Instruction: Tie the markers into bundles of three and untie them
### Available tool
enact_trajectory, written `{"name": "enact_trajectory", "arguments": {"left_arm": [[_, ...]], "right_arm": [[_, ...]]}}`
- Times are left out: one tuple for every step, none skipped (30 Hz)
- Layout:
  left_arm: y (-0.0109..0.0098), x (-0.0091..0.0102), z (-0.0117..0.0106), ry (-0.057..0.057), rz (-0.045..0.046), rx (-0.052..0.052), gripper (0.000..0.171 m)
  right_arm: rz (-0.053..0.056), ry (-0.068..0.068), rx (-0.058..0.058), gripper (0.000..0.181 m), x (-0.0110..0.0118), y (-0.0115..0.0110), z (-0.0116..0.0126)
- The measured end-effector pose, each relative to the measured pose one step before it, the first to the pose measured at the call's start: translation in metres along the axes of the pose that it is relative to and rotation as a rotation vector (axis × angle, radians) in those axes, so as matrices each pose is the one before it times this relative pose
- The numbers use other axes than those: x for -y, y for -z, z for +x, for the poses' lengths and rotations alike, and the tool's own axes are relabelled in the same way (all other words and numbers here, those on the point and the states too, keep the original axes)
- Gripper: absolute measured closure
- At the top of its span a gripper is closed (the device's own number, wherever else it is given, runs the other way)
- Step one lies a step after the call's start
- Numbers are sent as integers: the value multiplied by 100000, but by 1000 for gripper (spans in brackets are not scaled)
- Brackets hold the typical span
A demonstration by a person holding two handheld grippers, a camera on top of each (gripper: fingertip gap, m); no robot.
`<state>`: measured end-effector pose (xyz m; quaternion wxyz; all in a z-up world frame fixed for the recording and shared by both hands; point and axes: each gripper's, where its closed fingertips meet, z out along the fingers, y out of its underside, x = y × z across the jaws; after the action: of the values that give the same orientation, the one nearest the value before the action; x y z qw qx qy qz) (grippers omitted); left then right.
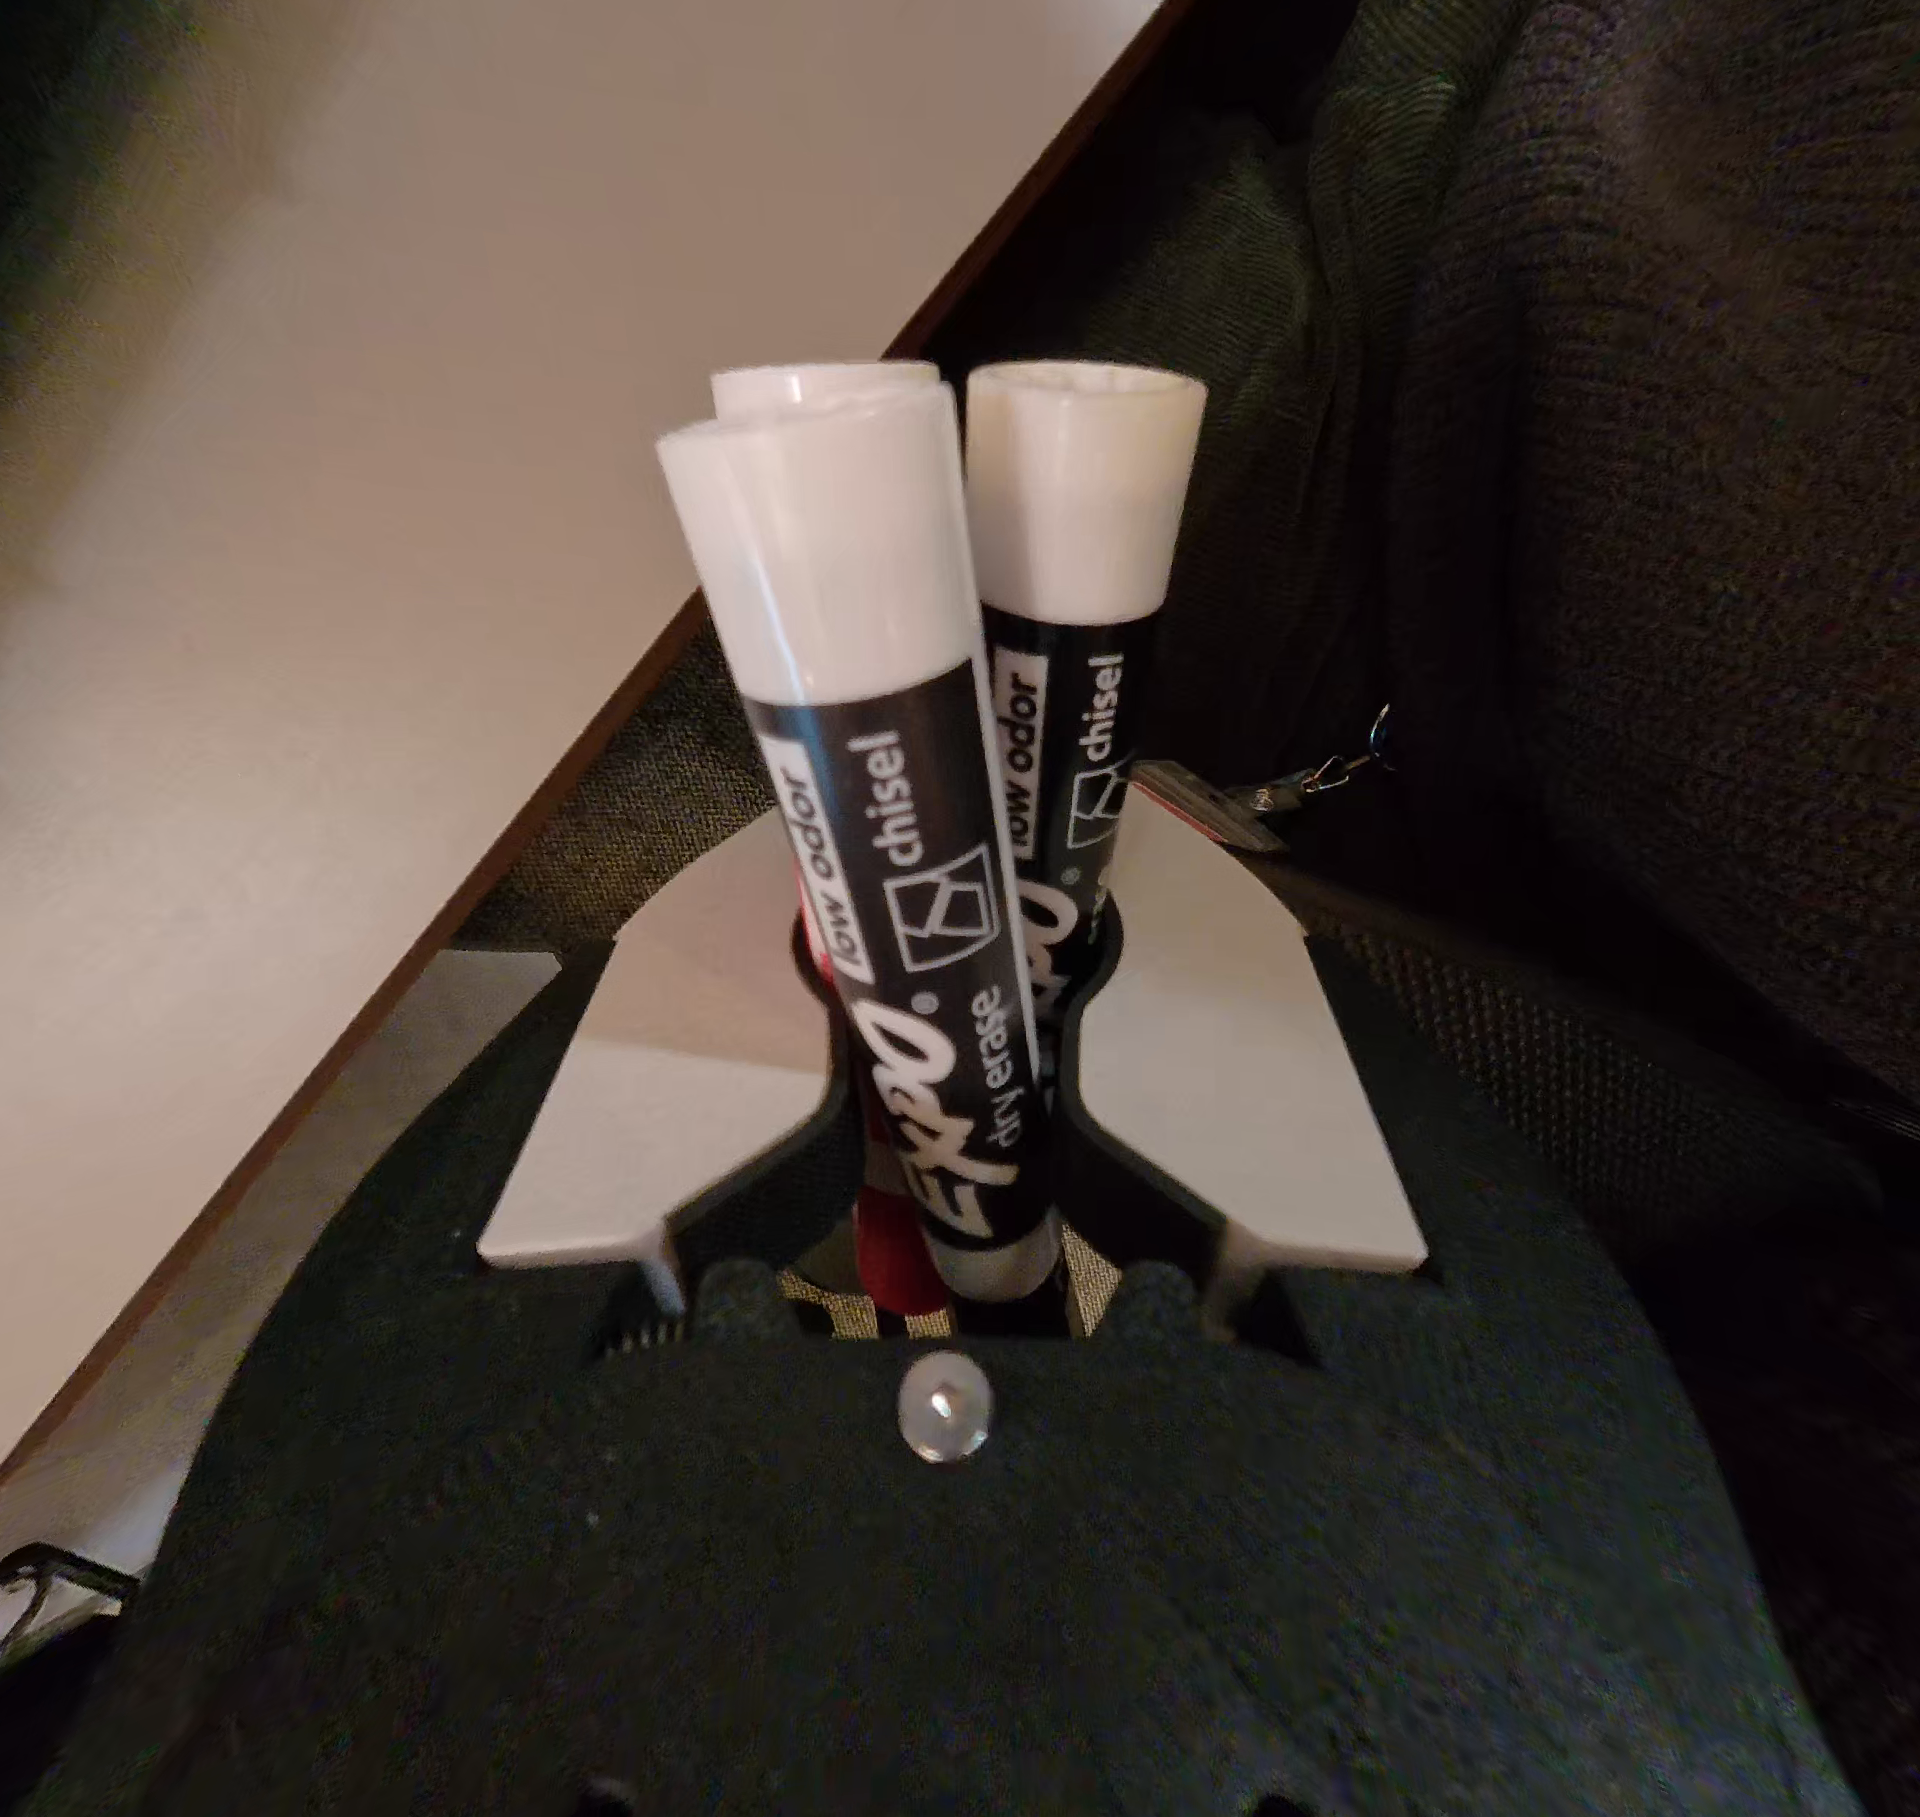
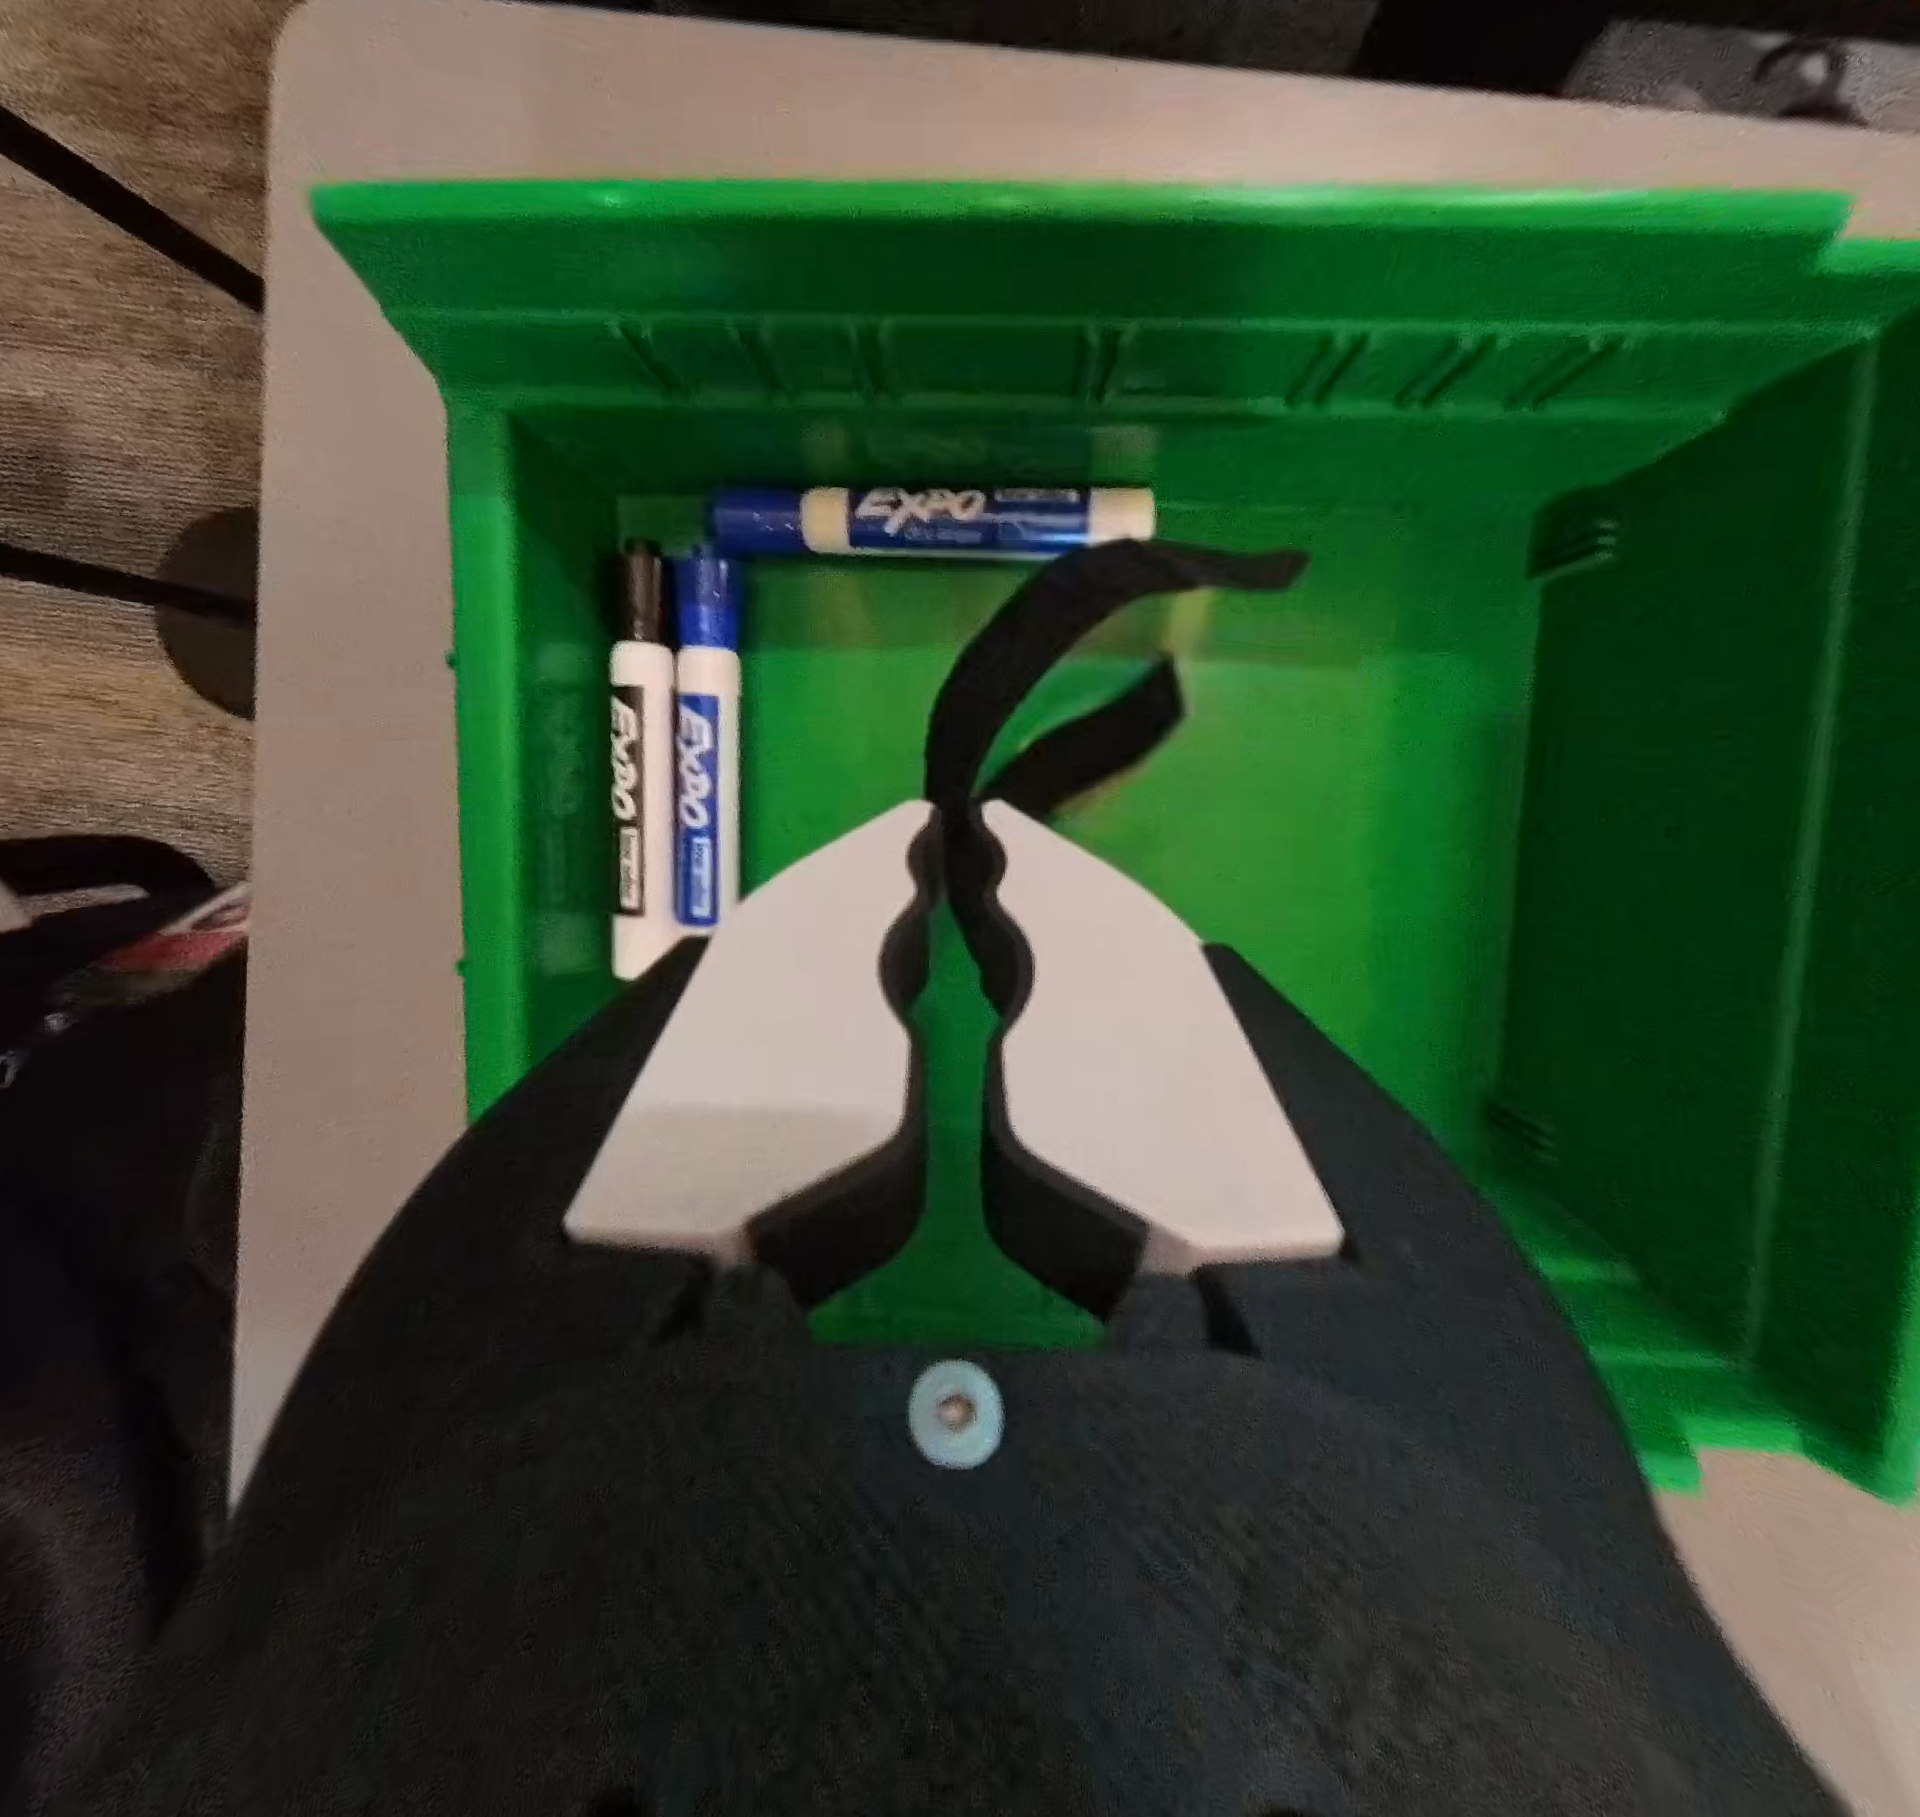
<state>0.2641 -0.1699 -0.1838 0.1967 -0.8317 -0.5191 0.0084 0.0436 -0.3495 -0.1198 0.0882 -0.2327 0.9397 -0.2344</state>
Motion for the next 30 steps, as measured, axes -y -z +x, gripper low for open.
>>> {"name": "enact_trajectory", "arguments": {"left_arm": [[41,-18,-29,193,132,143,128],[71,-7,-45,288,347,66,128],[58,1,-42,291,369,-7,128],[19,-27,-32,241,158,-85,128],[-10,-60,-23,124,-82,-76,128],[-30,-48,-1,4,-141,-96,128],[-34,-43,11,5,-133,-119,128],[-13,-26,7,-64,-19,-49,128],[17,2,11,-83,121,-94,128],[28,18,3,-123,264,9,128],[43,21,-7,-78,246,-45,128],[23,3,-22,-12,148,-42,128],[9,-9,-26,0,15,1,128],[-5,-25,-16,68,-55,-73,128],[-23,-34,2,150,-99,-128,128],[-40,-45,3,129,-158,-114,128],[-18,-49,-8,122,-180,33,128],[-8,-24,-16,125,-105,96,128],[25,-1,-10,139,0,53,128],[28,2,-5,77,97,128,128],[34,7,4,1,176,70,128],[34,14,10,57,190,-46,128],[2,9,-6,125,84,-122,128],[-28,-9,-23,135,-82,-117,128],[-53,-13,-34,107,-258,-130,128],[-81,-27,-25,27,-377,-88,128],[-71,-40,1,34,-428,-69,128],[-47,-41,21,14,-372,54,128],[-3,-56,12,22,-266,191,128],[45,-26,-1,32,32,261,128]], "right_arm": [[2089,-119,4968,175,602,-332,-799],[2708,-950,4374,169,774,-240,-716],[2979,-1113,1873,163,821,-133,-366],[2326,-30,-431,156,730,-35,-31],[1452,1267,-3299,148,592,0,399],[805,1913,-3856,143,425,46,514],[-370,1562,-1104,144,121,85,186],[-1350,592,37,144,-113,86,139],[-2155,591,-1257,147,-380,73,391],[-3757,1810,-3871,154,-698,-63,729],[-5456,3116,-4694,157,-926,-341,676],[-6472,2989,-3353,160,-1304,-469,503],[-6654,865,-2303,161,-1295,-618,297],[-6204,-1452,1020,161,-1189,-703,-169],[-3805,-4299,4902,156,-711,-671,-676],[-2215,-6006,6713,152,-365,-542,-821],[-1198,-4910,6613,152,-147,-388,-770],[-824,-1968,5038,152,-25,-271,-632],[-1054,1088,2060,152,-41,-168,-340],[-1460,3026,-1721,154,-101,-113,79],[-2442,3483,-4152,156,-189,-135,316],[-2761,2055,-3500,156,-335,-143,296],[-2319,-644,-1376,155,-199,-234,112],[-1254,-2668,1856,151,-61,-289,-217],[-595,-3681,5631,147,66,-298,-631],[-271,-4263,6905,141,120,-215,-696],[700,-4231,5545,137,316,-119,-443],[1298,-3759,4601,135,406,12,-276],[1555,-3566,3856,132,413,86,-132],[1319,-3588,3213,130,332,32,-60]]}}
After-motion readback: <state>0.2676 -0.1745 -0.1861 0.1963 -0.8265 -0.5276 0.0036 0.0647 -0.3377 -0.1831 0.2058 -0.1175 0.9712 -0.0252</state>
